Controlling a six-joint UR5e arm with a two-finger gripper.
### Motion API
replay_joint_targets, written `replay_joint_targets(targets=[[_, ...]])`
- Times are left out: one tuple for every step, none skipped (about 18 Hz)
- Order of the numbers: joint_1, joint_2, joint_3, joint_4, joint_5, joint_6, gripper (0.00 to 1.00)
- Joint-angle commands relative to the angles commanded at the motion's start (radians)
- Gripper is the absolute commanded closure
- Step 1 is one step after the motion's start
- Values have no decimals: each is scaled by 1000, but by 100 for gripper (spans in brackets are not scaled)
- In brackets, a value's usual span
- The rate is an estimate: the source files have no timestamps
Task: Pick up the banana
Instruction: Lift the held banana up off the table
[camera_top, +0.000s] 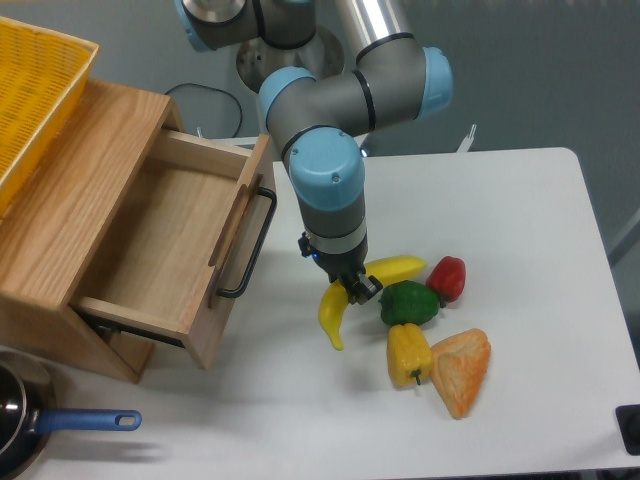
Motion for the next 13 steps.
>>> replay_joint_targets(targets=[[0, 2, 0, 0, -5, 0, 65], [0, 2, 0, 0, -6, 0, 65], [-2, 2, 0, 0, -5, 0, 65], [-3, 5, 0, 0, -6, 0, 65], [-3, 12, 2, 0, -8, -2, 65], [-5, 14, 2, 0, -8, -5, 65], [-14, 12, 2, 2, -8, -9, 65], [-21, 11, 2, 2, -6, -11, 64], [-23, 9, 2, 0, -5, -12, 64], [-23, 9, 2, 0, -3, -12, 64], [-23, 9, 2, -2, -2, -12, 64], [-21, 11, -2, -2, -2, -12, 64], [-20, 12, -3, -2, -2, -12, 64]])
